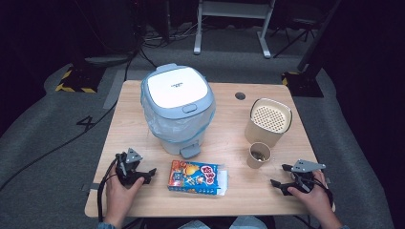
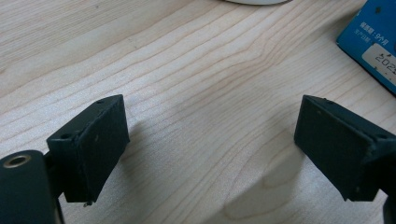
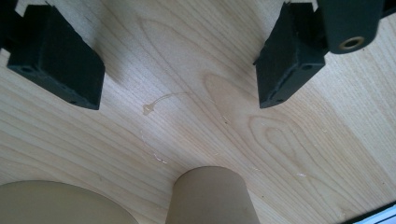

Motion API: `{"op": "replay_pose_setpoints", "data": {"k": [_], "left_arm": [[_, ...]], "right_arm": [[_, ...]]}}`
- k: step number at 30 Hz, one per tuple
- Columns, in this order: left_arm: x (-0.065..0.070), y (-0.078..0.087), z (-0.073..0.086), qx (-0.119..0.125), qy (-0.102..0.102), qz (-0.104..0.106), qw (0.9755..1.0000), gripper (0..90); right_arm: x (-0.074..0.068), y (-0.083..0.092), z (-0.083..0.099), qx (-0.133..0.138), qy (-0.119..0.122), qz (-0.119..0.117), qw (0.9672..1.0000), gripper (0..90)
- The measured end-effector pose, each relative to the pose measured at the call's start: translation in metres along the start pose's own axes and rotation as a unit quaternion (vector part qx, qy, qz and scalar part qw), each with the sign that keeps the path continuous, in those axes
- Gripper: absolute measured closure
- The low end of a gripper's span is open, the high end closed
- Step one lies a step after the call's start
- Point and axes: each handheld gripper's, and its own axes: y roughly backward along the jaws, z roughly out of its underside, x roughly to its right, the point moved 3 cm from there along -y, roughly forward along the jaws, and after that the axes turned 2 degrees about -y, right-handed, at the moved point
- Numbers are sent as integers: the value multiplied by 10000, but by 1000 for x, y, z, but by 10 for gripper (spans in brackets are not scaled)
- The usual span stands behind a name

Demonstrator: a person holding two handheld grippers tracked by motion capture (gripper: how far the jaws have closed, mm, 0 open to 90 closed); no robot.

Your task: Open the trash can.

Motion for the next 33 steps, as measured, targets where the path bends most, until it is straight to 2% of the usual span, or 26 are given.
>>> {"op": "replay_pose_setpoints", "data": {"k": [11,12,14,15,16,18,21,23,25,26,29,30,33], "left_arm": [[1,0,0,-13,29,-83,10000,105],[1,1,0,53,95,-144,9998,135],[1,2,-1,82,83,-157,9998,237],[1,2,-1,134,86,-137,9998,237],[1,3,-1,200,46,-97,9997,390],[2,3,-1,218,52,-96,9997,409],[4,8,-2,115,120,84,9998,534],[7,13,-5,176,146,264,9994,560],[9,19,-9,229,76,479,9986,609],[9,19,-9,229,76,479,9986,617],[14,33,-19,393,-117,790,9960,641],[15,36,-21,411,-191,823,9956,645],[16,42,-24,446,-233,891,9948,660]], "right_arm": [[0,0,0,4,10,-10,10000,156],[0,0,0,5,14,-16,10000,156],[0,0,0,5,18,-17,10000,156],[0,0,0,6,19,-17,10000,157],[0,0,0,6,20,-17,10000,156],[0,0,0,6,19,-17,10000,156],[0,0,0,7,20,-18,10000,157],[0,0,0,7,21,-17,10000,157],[0,0,0,6,20,-17,10000,157],[0,0,0,6,20,-17,10000,157],[0,0,0,7,20,-17,10000,156],[0,0,0,8,18,-18,10000,156],[0,0,0,7,19,-17,10000,156]]}}
